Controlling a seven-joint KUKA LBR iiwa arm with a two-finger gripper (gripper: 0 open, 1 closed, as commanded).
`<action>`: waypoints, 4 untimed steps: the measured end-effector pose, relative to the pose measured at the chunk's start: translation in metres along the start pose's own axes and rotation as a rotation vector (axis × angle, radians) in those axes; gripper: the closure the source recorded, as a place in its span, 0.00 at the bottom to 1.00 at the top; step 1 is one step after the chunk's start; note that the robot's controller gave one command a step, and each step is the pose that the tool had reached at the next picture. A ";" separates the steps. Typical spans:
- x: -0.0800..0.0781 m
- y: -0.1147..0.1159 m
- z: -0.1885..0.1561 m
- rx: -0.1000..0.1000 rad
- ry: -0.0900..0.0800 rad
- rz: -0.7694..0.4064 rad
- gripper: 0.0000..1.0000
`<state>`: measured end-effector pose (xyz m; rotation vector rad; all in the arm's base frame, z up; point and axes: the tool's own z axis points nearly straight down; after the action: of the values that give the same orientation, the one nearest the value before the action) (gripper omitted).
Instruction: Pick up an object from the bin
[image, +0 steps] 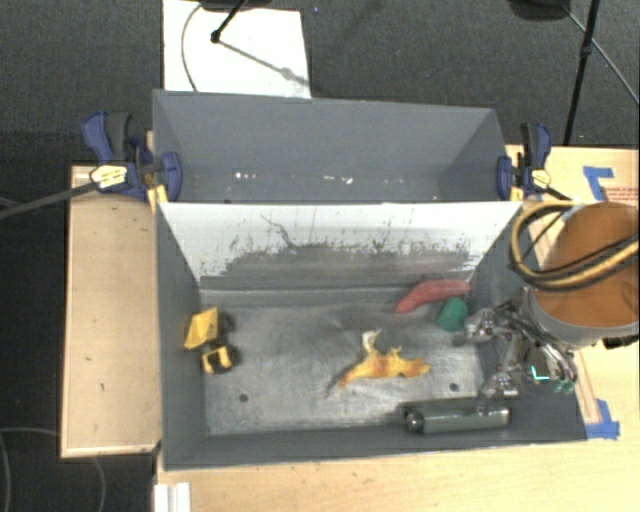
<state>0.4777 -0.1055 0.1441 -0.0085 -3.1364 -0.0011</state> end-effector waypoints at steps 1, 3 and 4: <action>-0.002 0.000 -0.004 0.001 -0.008 -0.004 0.00; -0.058 0.069 0.070 -0.002 -0.016 0.369 1.00; -0.058 0.069 0.070 -0.002 -0.016 0.367 1.00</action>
Offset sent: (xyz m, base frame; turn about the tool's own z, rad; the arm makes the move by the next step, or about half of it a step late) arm 0.0298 0.0773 -0.0677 0.0648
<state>0.5353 -0.0369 0.0739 -0.5843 -3.0980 -0.0023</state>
